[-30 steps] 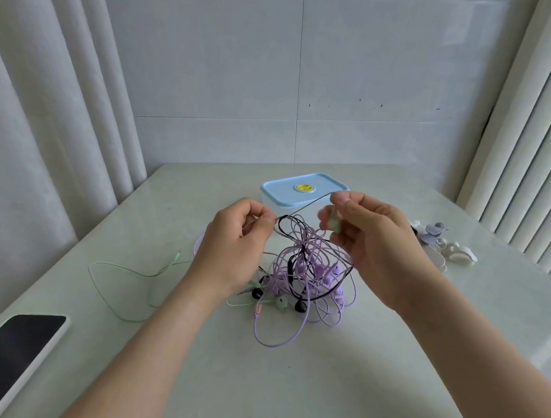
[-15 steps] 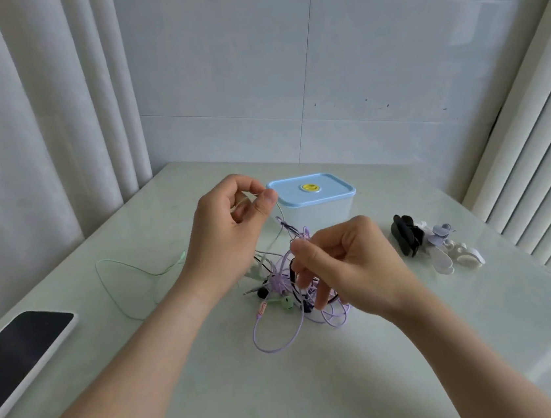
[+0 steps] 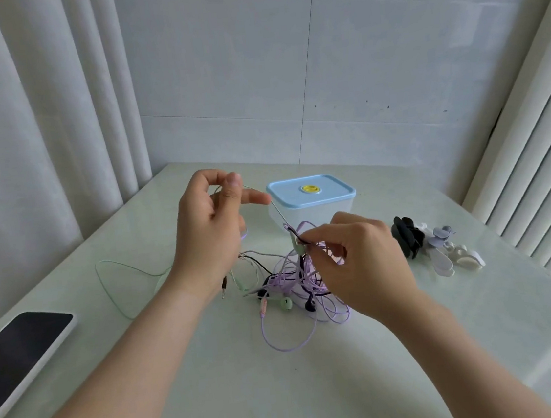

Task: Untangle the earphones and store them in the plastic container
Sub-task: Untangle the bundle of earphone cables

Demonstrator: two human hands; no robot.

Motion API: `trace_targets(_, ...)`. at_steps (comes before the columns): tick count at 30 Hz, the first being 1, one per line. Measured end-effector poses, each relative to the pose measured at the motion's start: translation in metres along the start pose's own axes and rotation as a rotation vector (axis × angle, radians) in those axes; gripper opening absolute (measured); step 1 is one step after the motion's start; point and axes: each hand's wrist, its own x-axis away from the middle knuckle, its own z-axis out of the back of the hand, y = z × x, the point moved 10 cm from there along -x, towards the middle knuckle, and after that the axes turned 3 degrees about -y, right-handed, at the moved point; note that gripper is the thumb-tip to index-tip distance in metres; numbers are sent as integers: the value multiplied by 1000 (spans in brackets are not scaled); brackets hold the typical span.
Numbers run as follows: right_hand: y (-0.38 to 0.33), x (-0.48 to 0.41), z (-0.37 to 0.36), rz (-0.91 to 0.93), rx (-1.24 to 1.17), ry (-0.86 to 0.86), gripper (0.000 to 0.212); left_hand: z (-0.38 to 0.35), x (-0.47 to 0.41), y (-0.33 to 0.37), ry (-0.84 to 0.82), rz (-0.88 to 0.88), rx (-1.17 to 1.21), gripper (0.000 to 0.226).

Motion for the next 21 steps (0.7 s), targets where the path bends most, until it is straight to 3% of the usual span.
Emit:
trace_targets(10, 1, -1, 14, 42, -46, 152, 27, -27, 7, -9, -206, 103, -7, 19)
trace_targets(18, 2, -3, 8, 43, -59, 108, 40, -37, 11, -4, -275, 71, -47, 25)
trace_targets(21, 0, -1, 4, 35, -40, 67, 36, -35, 11, 1, -254, 41, -34, 24)
